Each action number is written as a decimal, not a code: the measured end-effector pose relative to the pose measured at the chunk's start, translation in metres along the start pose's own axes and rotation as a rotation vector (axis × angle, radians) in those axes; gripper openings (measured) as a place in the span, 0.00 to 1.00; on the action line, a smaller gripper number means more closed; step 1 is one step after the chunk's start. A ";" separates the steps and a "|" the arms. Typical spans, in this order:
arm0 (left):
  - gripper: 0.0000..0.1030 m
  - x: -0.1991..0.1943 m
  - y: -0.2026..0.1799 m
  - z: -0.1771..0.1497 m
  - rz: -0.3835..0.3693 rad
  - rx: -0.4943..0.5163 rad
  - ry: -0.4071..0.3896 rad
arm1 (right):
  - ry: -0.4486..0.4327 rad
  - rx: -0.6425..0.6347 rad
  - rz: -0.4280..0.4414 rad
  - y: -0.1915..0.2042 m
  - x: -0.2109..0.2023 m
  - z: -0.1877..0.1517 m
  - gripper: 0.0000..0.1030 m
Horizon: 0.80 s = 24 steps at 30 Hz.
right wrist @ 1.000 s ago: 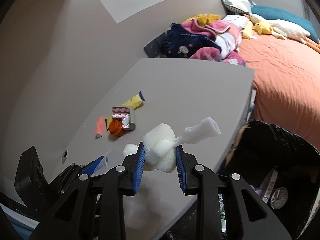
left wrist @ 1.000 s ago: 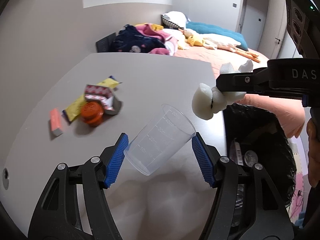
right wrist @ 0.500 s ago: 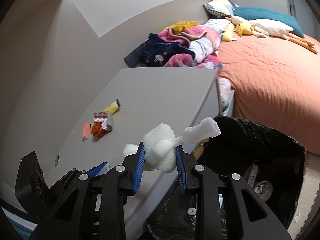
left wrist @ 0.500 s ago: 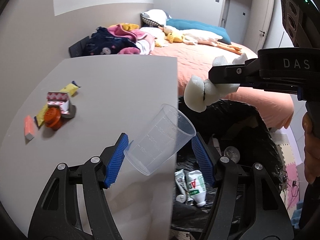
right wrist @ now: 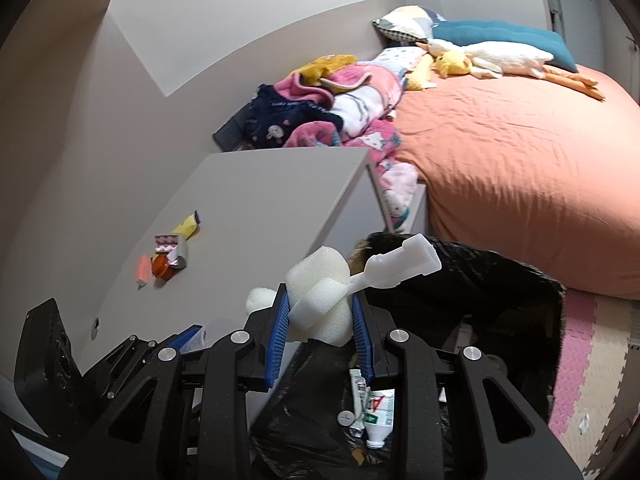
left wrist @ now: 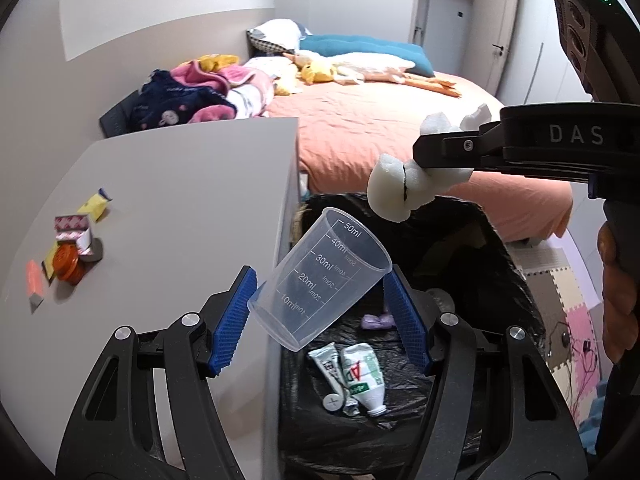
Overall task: Collect trash
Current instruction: 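Carry the foam and measuring cup over the black bin with both tools, then open both tools to drop the foam and measuring cup into the bin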
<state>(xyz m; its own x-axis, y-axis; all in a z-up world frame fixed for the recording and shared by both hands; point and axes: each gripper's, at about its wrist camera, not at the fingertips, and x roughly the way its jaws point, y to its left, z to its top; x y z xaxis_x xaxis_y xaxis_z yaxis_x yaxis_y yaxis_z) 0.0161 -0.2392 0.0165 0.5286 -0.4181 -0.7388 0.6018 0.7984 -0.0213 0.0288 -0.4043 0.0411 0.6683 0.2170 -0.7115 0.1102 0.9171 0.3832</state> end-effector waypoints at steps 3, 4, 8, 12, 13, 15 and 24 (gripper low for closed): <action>0.62 0.003 -0.009 0.002 -0.011 0.016 0.002 | -0.007 0.004 -0.025 -0.010 -0.006 -0.001 0.31; 0.62 0.005 -0.013 0.003 -0.015 0.021 0.005 | -0.009 0.006 -0.032 -0.013 -0.007 -0.001 0.31; 0.62 0.010 -0.023 0.005 -0.036 0.034 0.014 | -0.017 0.015 -0.068 -0.026 -0.014 -0.004 0.31; 0.62 0.015 -0.034 0.006 -0.059 0.050 0.020 | -0.022 0.025 -0.099 -0.037 -0.019 -0.006 0.31; 0.62 0.016 -0.036 0.007 -0.063 0.053 0.021 | -0.024 0.029 -0.107 -0.041 -0.021 -0.007 0.31; 0.62 0.018 -0.041 0.007 -0.073 0.063 0.025 | -0.027 0.034 -0.120 -0.045 -0.023 -0.008 0.31; 0.62 0.027 -0.052 0.006 -0.096 0.079 0.042 | -0.018 0.044 -0.167 -0.061 -0.026 -0.015 0.31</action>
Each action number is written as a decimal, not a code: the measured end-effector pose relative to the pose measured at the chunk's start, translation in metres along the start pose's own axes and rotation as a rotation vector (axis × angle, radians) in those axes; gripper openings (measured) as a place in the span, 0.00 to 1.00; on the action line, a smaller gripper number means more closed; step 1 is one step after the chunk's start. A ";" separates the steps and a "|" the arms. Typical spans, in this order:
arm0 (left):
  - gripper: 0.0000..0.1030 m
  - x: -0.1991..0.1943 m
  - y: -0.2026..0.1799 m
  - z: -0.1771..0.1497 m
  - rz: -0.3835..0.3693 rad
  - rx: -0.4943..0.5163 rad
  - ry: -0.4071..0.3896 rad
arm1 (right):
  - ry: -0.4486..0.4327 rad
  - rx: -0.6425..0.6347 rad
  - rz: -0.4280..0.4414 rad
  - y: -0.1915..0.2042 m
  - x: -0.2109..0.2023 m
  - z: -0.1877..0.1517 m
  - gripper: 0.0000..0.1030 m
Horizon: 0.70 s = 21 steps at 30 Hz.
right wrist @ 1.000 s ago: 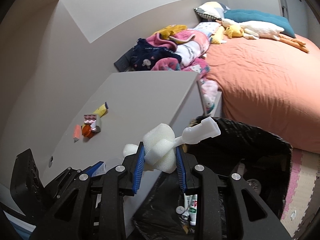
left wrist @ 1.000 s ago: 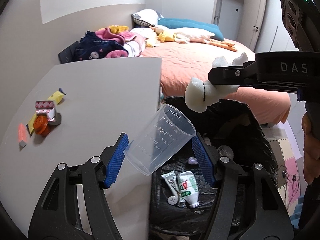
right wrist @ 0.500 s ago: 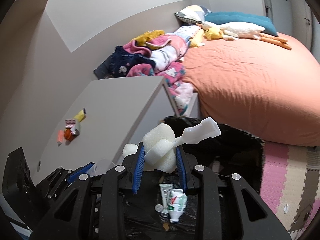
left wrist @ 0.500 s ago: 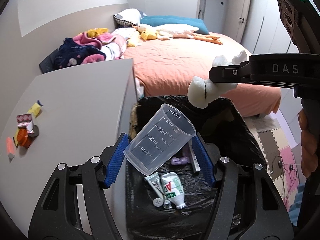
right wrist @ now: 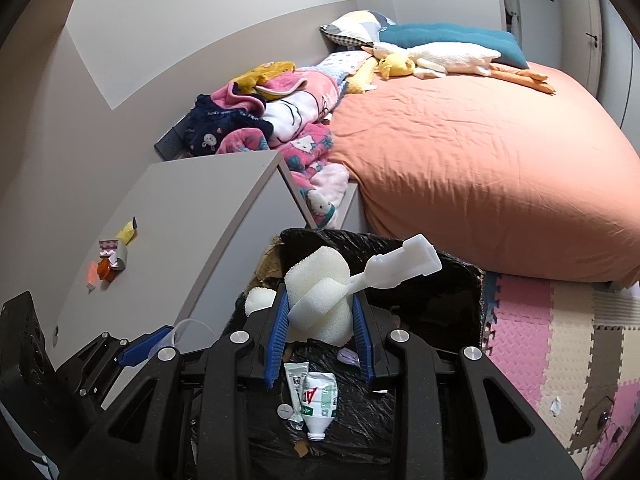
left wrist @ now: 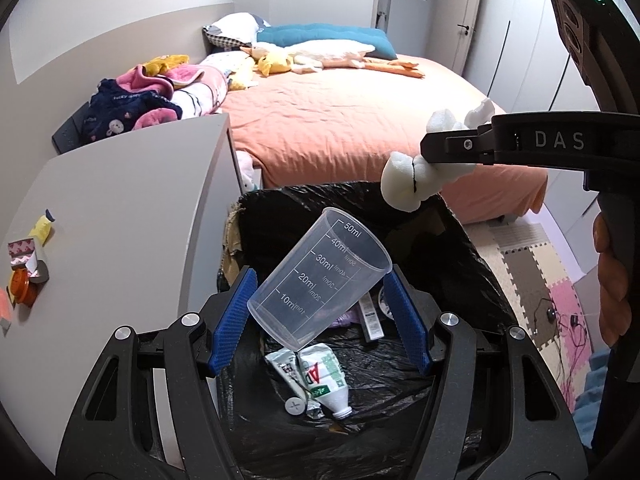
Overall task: Collect trash
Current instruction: 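Open both tools to drop the foam and measuring cup into the bin, then move both open tools from the bin back to the table items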
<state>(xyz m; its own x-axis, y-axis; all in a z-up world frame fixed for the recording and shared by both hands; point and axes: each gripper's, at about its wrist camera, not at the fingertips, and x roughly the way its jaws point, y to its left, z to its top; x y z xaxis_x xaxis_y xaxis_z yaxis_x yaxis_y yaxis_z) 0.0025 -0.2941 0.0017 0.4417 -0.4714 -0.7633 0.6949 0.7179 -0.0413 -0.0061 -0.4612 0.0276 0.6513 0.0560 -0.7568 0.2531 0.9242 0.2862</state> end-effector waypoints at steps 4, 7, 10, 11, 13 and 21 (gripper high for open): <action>0.62 0.002 -0.001 0.000 -0.006 0.003 0.005 | 0.008 0.001 -0.006 -0.001 0.003 -0.001 0.31; 0.62 0.003 0.000 0.001 -0.008 0.002 0.007 | 0.011 0.001 -0.010 -0.001 0.005 -0.001 0.31; 0.63 0.004 0.001 0.000 -0.007 -0.005 0.015 | 0.016 -0.001 -0.018 0.000 0.005 0.000 0.32; 0.66 0.005 0.002 0.000 -0.008 -0.010 0.021 | 0.018 -0.002 -0.022 0.000 0.006 0.001 0.38; 0.95 0.004 0.004 0.002 0.026 -0.020 0.021 | 0.017 0.007 -0.035 -0.001 0.005 0.002 0.55; 0.94 -0.001 0.011 0.001 0.082 -0.035 0.005 | -0.007 0.021 -0.049 -0.003 -0.001 0.005 0.74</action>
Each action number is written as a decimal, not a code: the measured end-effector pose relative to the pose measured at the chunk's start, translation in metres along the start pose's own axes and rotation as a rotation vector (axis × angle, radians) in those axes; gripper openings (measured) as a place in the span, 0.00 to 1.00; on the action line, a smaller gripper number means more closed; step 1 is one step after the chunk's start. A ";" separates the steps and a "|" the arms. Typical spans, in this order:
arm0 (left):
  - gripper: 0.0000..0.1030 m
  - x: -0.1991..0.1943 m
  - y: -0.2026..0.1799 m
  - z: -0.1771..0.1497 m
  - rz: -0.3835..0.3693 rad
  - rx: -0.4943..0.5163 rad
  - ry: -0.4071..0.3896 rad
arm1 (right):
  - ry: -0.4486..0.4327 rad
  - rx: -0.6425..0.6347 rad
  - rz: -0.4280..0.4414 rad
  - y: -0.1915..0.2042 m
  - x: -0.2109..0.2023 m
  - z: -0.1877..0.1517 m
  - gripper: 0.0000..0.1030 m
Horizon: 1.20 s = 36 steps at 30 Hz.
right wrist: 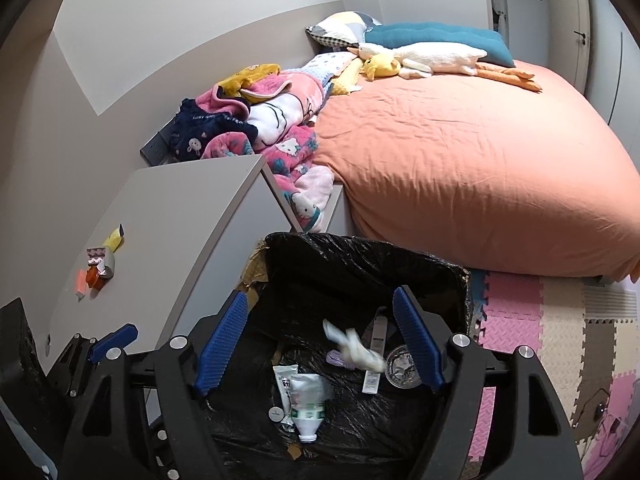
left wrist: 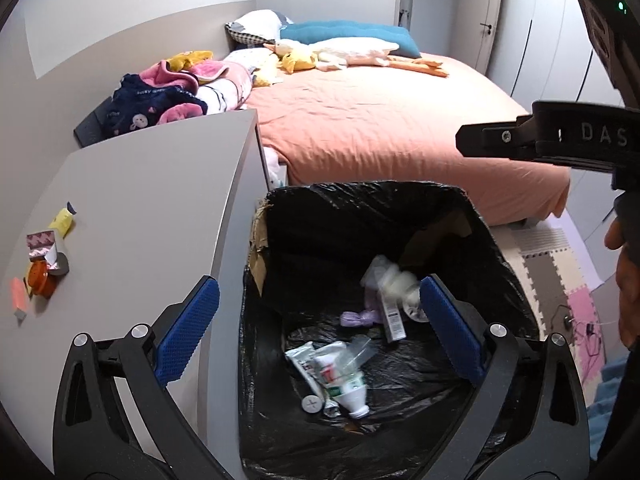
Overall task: Collect trash
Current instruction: 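Move both open tools from the bin back to the table items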
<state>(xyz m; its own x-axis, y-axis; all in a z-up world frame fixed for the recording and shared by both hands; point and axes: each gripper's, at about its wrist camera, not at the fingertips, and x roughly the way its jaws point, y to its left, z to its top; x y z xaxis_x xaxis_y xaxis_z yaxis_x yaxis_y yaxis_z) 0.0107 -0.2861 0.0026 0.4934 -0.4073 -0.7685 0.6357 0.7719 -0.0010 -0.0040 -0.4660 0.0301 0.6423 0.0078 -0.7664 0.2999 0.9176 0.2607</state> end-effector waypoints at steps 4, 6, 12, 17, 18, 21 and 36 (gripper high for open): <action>0.94 -0.002 0.004 0.000 -0.008 -0.015 -0.002 | 0.004 -0.008 0.000 0.002 0.000 0.000 0.74; 0.94 -0.003 0.005 -0.001 -0.006 -0.018 -0.004 | 0.003 -0.013 -0.004 0.005 0.000 -0.001 0.74; 0.94 -0.006 0.015 -0.004 0.000 -0.040 -0.011 | 0.007 -0.023 0.000 0.013 0.003 -0.001 0.74; 0.94 -0.009 0.030 -0.008 0.017 -0.075 -0.009 | 0.014 -0.035 0.011 0.024 0.010 -0.001 0.74; 0.94 -0.009 0.032 -0.009 0.019 -0.080 -0.009 | 0.016 -0.038 0.014 0.027 0.011 -0.001 0.74; 0.94 -0.011 0.043 -0.012 0.035 -0.093 -0.005 | 0.022 -0.045 0.022 0.035 0.016 0.000 0.74; 0.94 -0.028 0.124 -0.037 0.135 -0.232 0.000 | 0.045 -0.119 0.112 0.113 0.046 0.004 0.75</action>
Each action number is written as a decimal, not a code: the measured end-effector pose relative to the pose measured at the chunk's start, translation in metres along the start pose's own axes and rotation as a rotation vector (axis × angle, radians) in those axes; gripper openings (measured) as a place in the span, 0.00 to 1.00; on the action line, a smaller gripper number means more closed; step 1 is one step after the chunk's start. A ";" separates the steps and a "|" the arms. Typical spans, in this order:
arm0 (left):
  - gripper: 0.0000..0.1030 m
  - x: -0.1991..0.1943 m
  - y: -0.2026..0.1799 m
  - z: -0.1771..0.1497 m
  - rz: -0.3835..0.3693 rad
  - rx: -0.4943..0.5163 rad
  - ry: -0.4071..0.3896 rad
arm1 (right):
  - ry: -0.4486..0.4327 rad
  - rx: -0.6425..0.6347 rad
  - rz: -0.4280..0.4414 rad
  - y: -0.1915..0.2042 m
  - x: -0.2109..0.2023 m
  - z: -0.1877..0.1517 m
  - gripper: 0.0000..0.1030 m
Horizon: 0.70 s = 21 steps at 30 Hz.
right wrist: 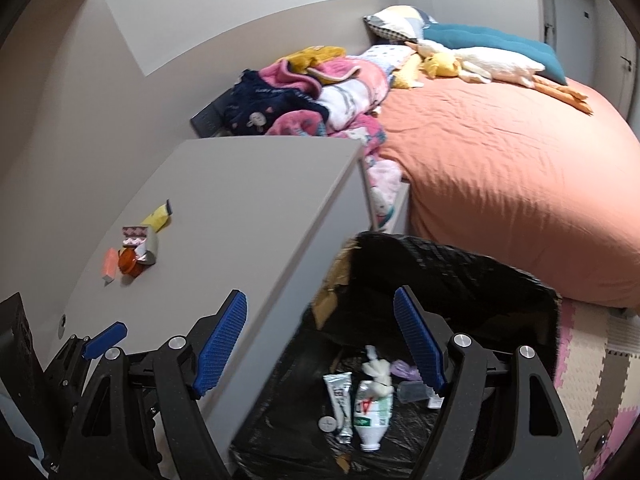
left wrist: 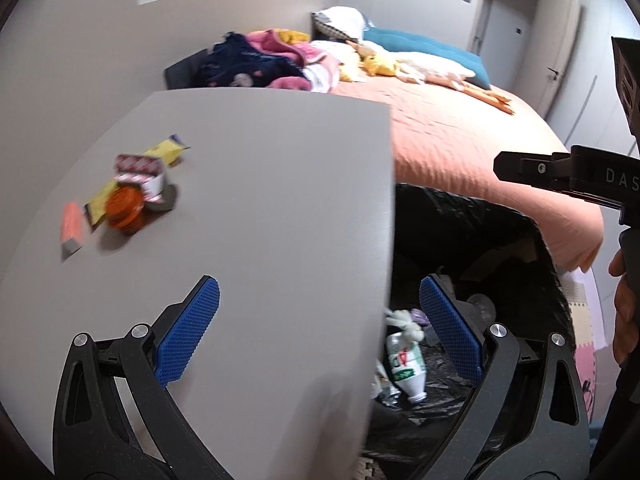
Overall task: Collect trash
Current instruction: 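Move both open tools from the bin back to the table items, then grasp the red-and-white printed box with the right tool while the left tool grasps the pink box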
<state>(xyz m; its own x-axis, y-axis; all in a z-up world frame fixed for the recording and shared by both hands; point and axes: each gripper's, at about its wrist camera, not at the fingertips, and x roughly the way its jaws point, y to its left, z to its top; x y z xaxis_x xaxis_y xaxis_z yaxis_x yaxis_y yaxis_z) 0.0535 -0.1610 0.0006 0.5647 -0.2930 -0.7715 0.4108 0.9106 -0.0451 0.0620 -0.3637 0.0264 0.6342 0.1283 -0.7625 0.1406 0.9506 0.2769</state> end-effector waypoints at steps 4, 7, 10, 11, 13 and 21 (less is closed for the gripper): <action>0.94 -0.003 0.022 -0.004 0.025 -0.028 -0.004 | 0.010 -0.028 0.034 0.020 0.012 0.002 0.76; 0.94 -0.005 0.036 -0.006 0.041 -0.043 -0.005 | 0.020 -0.053 0.055 0.036 0.021 0.003 0.76; 0.94 -0.006 0.052 -0.007 0.056 -0.061 -0.005 | 0.031 -0.079 0.072 0.052 0.031 0.004 0.76; 0.94 -0.006 0.059 -0.008 0.064 -0.068 -0.007 | 0.034 -0.086 0.077 0.056 0.033 0.004 0.76; 0.94 -0.007 0.068 -0.009 0.075 -0.076 -0.009 | 0.039 -0.101 0.086 0.067 0.039 0.005 0.76; 0.94 -0.007 0.110 -0.006 0.116 -0.122 -0.029 | 0.046 -0.150 0.118 0.104 0.060 0.012 0.76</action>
<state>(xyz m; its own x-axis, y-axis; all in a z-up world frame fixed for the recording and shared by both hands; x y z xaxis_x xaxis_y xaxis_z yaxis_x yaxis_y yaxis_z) 0.0906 -0.0568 -0.0021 0.6245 -0.1903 -0.7575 0.2523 0.9670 -0.0349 0.1237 -0.2601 0.0164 0.6036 0.2506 -0.7569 -0.0493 0.9592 0.2782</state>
